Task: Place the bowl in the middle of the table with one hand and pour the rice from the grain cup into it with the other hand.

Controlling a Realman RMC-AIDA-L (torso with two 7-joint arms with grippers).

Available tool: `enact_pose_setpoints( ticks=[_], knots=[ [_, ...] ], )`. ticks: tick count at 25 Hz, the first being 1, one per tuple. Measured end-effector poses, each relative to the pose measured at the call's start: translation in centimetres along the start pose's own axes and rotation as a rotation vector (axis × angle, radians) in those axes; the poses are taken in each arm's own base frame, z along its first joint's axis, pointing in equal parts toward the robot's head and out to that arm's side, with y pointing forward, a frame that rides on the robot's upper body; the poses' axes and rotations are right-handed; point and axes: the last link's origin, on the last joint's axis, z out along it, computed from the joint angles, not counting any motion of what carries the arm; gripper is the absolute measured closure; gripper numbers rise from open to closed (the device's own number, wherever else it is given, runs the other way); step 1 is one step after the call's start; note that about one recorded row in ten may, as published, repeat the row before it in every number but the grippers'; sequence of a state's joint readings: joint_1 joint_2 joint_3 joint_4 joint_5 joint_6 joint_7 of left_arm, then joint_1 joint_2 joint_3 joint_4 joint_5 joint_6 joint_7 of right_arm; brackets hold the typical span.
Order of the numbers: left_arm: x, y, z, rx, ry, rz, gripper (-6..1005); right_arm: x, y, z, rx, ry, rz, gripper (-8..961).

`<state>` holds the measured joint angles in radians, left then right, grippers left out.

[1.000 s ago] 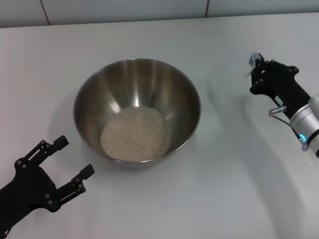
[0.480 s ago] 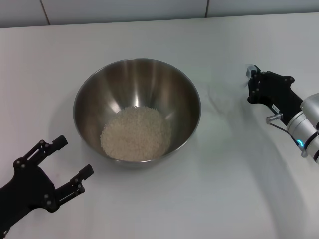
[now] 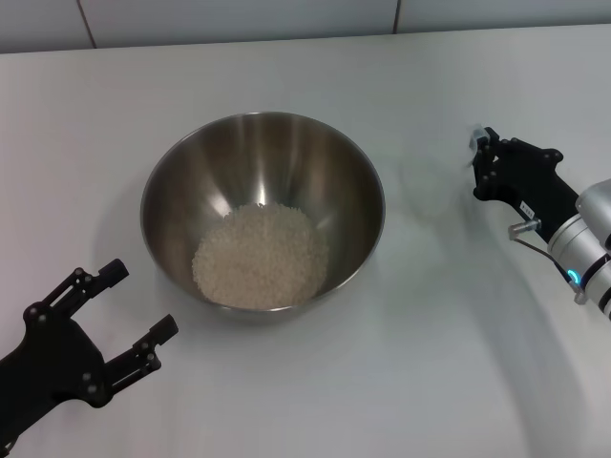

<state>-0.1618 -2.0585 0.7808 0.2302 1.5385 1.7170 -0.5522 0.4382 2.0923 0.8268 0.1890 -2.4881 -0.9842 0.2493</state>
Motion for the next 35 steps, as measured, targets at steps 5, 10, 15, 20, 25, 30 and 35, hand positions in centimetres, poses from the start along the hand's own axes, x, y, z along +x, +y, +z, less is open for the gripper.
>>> enact_pose_setpoints(
  ticks=[5,10,15,20,25,30,35],
  knots=[
    [0.0,0.0,-0.1,0.001,0.000,-0.001,162,0.0,0.2,0.0,-0.002,-0.003,0.009,809],
    [0.0,0.1,-0.1,0.002,0.000,-0.002,162,0.0,0.2,0.0,-0.002,-0.002,0.009,709],
    [0.0,0.1,-0.1,0.001,0.001,-0.002,162,0.2,0.1,-0.3,-0.001,0.000,0.011,590],
    [0.0,0.1,-0.1,0.000,0.003,-0.002,162,0.4,0.2,-0.6,-0.006,0.001,0.011,564],
    [0.1,0.1,-0.1,-0.002,0.007,-0.003,162,0.7,0.1,-1.1,0.001,0.004,0.016,512],
    [0.1,0.1,-0.1,-0.001,0.008,-0.003,162,1.0,0.2,-2.7,-0.006,-0.031,0.015,303],
    [0.1,0.1,-0.1,-0.001,0.009,-0.002,162,1.2,-0.3,-5.0,0.010,-0.082,0.023,301]
  ],
)
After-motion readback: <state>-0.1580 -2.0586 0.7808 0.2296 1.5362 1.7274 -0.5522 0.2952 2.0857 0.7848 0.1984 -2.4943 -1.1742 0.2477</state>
